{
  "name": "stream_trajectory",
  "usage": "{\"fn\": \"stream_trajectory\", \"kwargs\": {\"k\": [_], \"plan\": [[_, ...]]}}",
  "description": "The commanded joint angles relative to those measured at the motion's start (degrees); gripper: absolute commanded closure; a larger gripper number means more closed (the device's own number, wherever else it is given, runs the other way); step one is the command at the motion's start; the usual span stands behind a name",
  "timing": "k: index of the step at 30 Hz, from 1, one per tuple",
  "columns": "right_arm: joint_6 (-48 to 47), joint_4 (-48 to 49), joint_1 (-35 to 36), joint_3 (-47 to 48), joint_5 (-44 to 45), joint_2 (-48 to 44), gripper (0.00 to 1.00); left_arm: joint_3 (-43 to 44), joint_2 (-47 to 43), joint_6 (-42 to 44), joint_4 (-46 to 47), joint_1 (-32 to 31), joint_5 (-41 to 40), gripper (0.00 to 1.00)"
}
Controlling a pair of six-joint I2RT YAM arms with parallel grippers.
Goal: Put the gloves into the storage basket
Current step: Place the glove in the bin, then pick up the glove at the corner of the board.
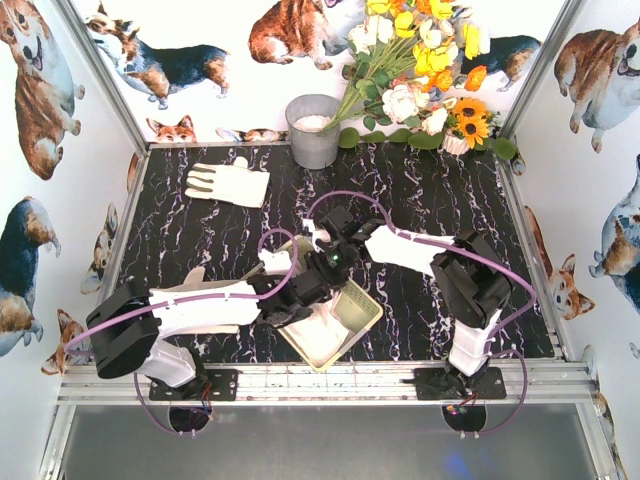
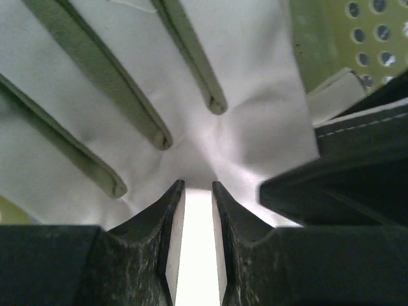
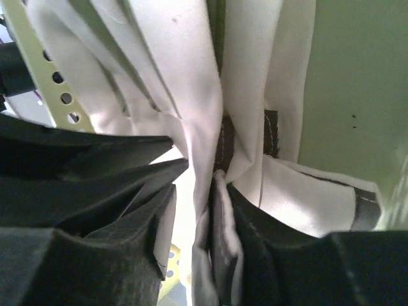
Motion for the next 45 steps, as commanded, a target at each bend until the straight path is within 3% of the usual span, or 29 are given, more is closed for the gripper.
{"fn": "stream_trajectory", "kwargs": {"k": [1, 11, 19, 27, 32, 45], "plan": [[-1.8, -1.2, -1.5, 4.2, 2.5, -6.2, 0.6, -2.7, -1.4, -2.6, -0.5, 0.2, -0.8, 0.81], [-3.8, -8.3, -2.8, 4.1, 7.2, -16.9, 0.47, -0.4, 0.9, 0.6, -0.5, 0.2, 0.0, 0.81], [1.4, -2.5, -2.7, -1.0, -0.2, -16.1, 0.67, 1.0, 2.5, 2.2, -0.1, 0.2, 0.6, 0.8], [0.2, -2.7, -2.6, 2.5, 1.7, -7.8, 0.76, -0.2, 1.2, 1.1, -0.1, 0.1, 0.6, 0.8], [-2.6, -4.9, -2.6, 3.6, 7.5, -3.4, 0.83, -0.2, 1.0, 0.9, -0.3, 0.1, 0.5, 0.79], [-5.0, -3.3, -1.1, 2.4, 14.9, 2.6, 0.88, 0.0, 1.2, 0.8, -1.0, 0.2, 0.3, 0.79]]}}
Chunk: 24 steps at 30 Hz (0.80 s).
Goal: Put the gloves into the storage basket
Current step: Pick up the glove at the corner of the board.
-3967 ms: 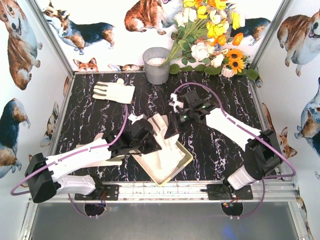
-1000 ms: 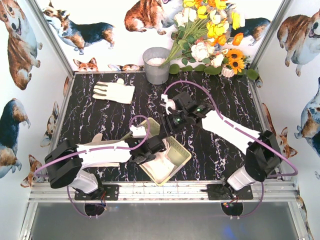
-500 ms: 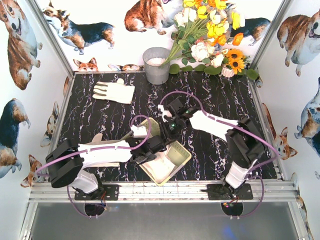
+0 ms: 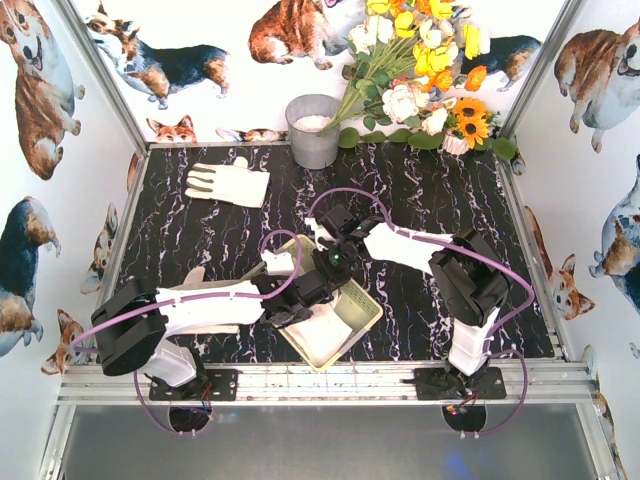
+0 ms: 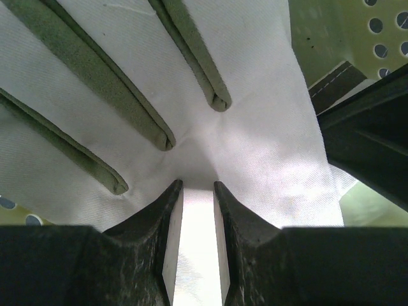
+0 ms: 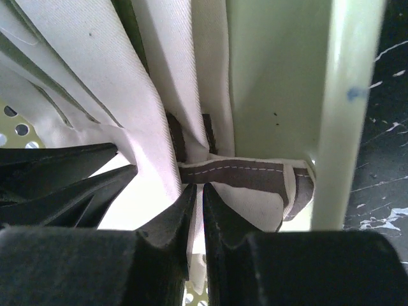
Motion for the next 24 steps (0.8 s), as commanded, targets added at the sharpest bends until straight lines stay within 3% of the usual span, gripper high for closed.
{"fn": "stream_trajectory", "kwargs": {"k": [1, 13, 19, 24], "plan": [[-1.4, 0.7, -0.2, 0.8, 5.3, 1.5, 0.87, 0.2, -0.8, -0.1, -1.1, 0.2, -0.3, 0.79], [4.4, -6.2, -3.4, 4.7, 1.0, -16.2, 0.6, 5.2, -7.4, 3.3, -2.7, 0.2, -2.1, 0.67], [6.7, -8.0, -8.9, -0.1, 0.4, -26.0, 0.5, 11.6, -10.6, 8.7, -8.4, 2.5, -1.6, 0.54], [6.4, -10.2, -12.8, -0.8, 4.4, -33.4, 0.43, 18.0, -13.8, 14.2, -17.1, 8.0, -2.6, 0.38]]}}
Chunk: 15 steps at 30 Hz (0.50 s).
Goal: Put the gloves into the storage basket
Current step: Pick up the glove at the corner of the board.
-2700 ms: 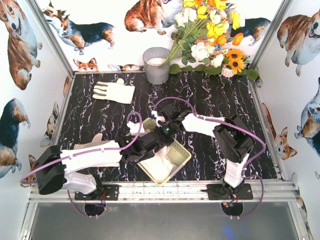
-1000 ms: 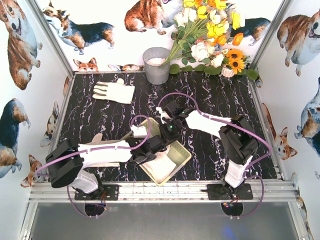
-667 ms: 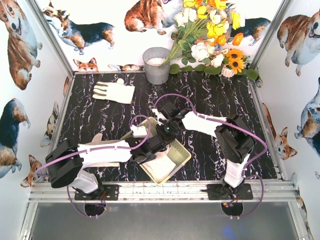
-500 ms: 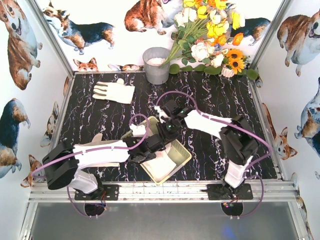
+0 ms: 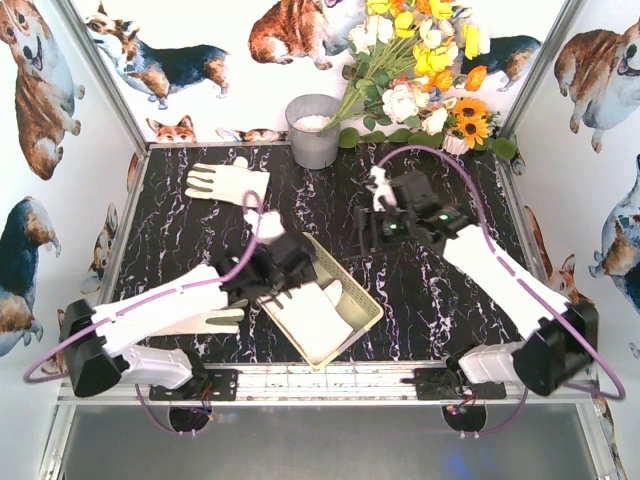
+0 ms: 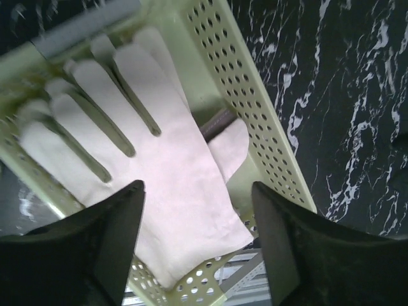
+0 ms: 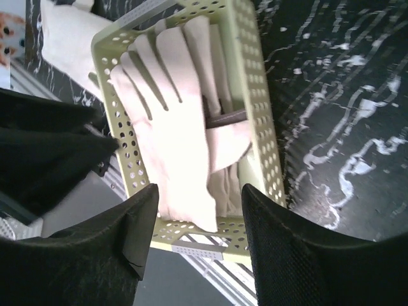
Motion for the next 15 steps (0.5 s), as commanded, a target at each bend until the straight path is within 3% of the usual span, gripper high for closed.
{"fn": "stream_trajectory", "kwargs": {"k": [1, 8, 15], "plan": [[0.4, -1.7, -2.9, -0.7, 3.9, -6.5, 0.42, 4.8, -4.2, 6.6, -9.1, 6.2, -1.1, 0.34], [-1.3, -4.9, -9.0, -0.3, 8.6, -13.3, 0.32, 4.0, -7.5, 18.4, -11.1, 27.4, 8.7, 0.3], [-0.8, -7.2, -13.6, -0.6, 11.1, -16.7, 0.32, 8.5, 1.5, 28.6, -5.1, 46.5, 16.2, 0.3]]}}
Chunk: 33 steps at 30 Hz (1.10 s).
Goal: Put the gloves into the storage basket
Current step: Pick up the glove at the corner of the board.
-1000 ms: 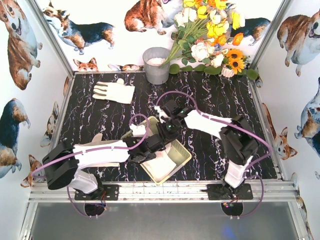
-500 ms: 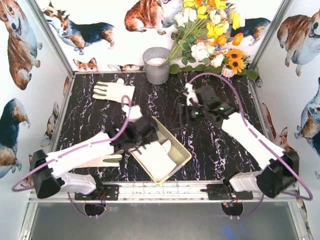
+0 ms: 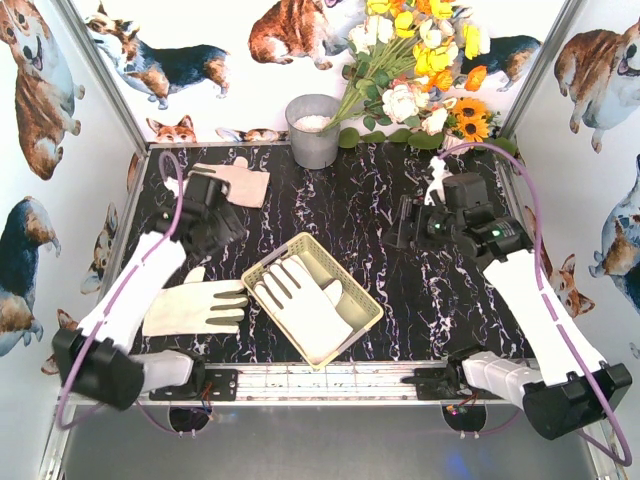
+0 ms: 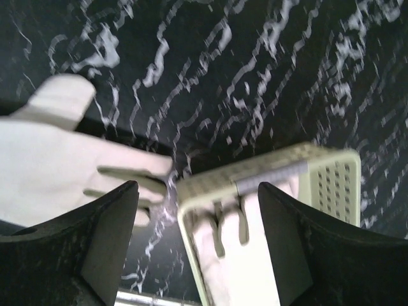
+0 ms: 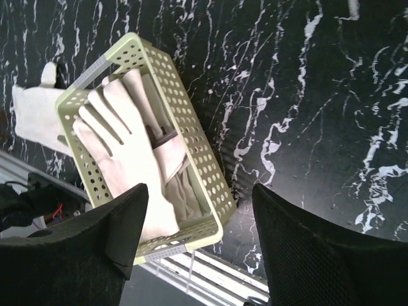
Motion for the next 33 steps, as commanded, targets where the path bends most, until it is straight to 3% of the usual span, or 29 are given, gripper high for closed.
{"fn": "stream_trajectory", "kwargs": {"k": [1, 7, 13, 29, 33], "plan": [[0.0, 0.2, -1.9, 0.4, 2.8, -2.6, 0.32, 4.0, 6.9, 8.0, 5.4, 9.3, 5.0, 0.3], [2.9, 3.1, -2.5, 0.0, 8.4, -3.8, 0.32, 8.0, 18.3, 6.0, 17.0, 20.7, 7.7, 0.38], [7.3, 6.7, -2.6, -2.7, 15.1, -7.1, 0.32, 17.9, 33.0, 4.3, 23.3, 26.7, 8.0, 0.41], [19.9, 9.5, -2.8, -6.1, 22.5, -8.4, 0.33, 40.5, 62.5, -1.3, 34.7, 32.2, 10.3, 0.47], [21.5, 9.8, -2.8, -5.5, 21.8, -6.6, 0.33, 42.5, 66.3, -2.8, 36.1, 32.3, 13.1, 0.57]]}}
